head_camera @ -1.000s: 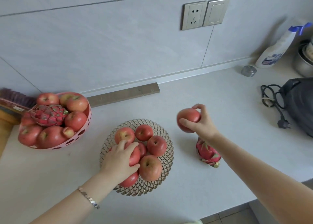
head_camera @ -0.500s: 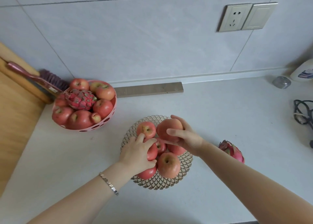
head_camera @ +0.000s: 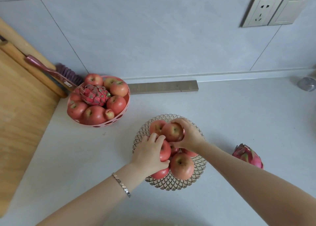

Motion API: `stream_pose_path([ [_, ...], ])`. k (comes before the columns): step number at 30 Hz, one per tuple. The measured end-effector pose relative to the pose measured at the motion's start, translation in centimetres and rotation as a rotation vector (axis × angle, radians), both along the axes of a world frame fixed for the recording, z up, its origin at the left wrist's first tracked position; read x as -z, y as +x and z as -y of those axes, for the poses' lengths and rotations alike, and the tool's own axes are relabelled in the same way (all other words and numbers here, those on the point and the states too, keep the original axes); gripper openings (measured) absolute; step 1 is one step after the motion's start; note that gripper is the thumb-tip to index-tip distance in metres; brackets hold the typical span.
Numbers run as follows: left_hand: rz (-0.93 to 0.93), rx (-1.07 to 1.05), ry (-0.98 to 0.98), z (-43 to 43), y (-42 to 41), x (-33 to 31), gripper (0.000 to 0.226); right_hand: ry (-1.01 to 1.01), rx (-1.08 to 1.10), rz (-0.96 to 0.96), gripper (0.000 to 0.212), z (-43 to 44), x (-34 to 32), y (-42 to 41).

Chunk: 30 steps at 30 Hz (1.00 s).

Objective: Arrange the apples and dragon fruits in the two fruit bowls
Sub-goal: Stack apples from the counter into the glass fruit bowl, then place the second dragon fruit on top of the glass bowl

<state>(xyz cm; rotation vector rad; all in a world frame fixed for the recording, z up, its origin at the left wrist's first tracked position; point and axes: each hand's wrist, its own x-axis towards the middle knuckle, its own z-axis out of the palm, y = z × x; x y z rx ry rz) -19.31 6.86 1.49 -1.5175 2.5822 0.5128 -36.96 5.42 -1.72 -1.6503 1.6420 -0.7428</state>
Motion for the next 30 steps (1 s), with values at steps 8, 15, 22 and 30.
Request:
stream_pose_path([
  [8, -0.037, -0.083, -0.026, -0.5, -0.6, 0.2, 0.078, 0.047, -0.116, -0.116, 0.077, 0.3, -0.2, 0.1],
  [15, 0.021, -0.069, -0.04, -0.6, -1.8, -0.1, 0.099, 0.082, -0.156, -0.177, 0.092, 0.1, -0.2, 0.3],
  [22, 0.111, 0.04, 0.03, 0.5, -2.2, -0.5, 0.088, 0.102, 0.11, -0.174, 0.092, -1.0, -2.5, -4.7],
  [30, -0.067, -0.038, 0.052, 1.1, -3.2, -1.2, 0.064, 0.698, 0.715, -0.346, 0.086, -8.8, 0.4, -13.8],
])
